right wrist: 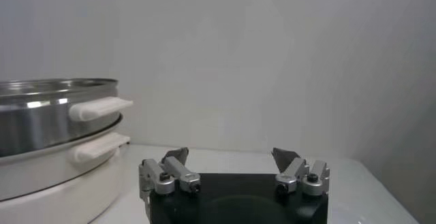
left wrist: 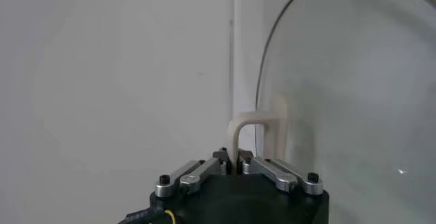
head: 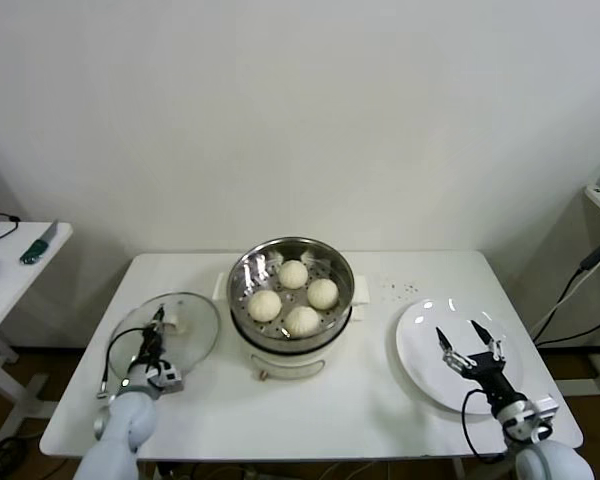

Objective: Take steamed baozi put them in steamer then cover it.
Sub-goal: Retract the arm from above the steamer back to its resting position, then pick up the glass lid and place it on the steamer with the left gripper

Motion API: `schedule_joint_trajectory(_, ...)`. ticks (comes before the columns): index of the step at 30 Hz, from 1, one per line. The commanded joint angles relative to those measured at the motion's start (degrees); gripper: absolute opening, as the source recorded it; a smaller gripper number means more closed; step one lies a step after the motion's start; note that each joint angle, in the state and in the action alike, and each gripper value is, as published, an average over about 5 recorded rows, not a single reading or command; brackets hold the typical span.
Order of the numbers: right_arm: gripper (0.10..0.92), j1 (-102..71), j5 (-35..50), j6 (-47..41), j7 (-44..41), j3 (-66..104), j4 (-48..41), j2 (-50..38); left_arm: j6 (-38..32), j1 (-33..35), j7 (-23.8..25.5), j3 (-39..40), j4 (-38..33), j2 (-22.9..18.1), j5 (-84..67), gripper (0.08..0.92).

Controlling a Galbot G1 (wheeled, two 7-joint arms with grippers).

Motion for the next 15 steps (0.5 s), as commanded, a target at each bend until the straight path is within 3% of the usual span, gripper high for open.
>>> schedule_joint_trajectory(1,0.823,0.1,-0.5,0.2,-0.2,0.2,-0.1,0.5,2.8,3.4,-0.3,0.2,-8.4,1.2,-3.4,0.163)
schedule_joint_trajectory(8,0.823,0.9,-0.5,0.2,-0.6,1.2,-0.4,-0.8,10.9,10.0,-4.0,-0.3,-22.5,3.4,-5.2,0.154)
schedule_joint_trajectory(15,0.823,2.2,-1.2,-0.1,0.0,0.7,-0.9,-2.5,21.6,16.5,-4.0,0.3,-34.4,6.8,-5.3,0.154)
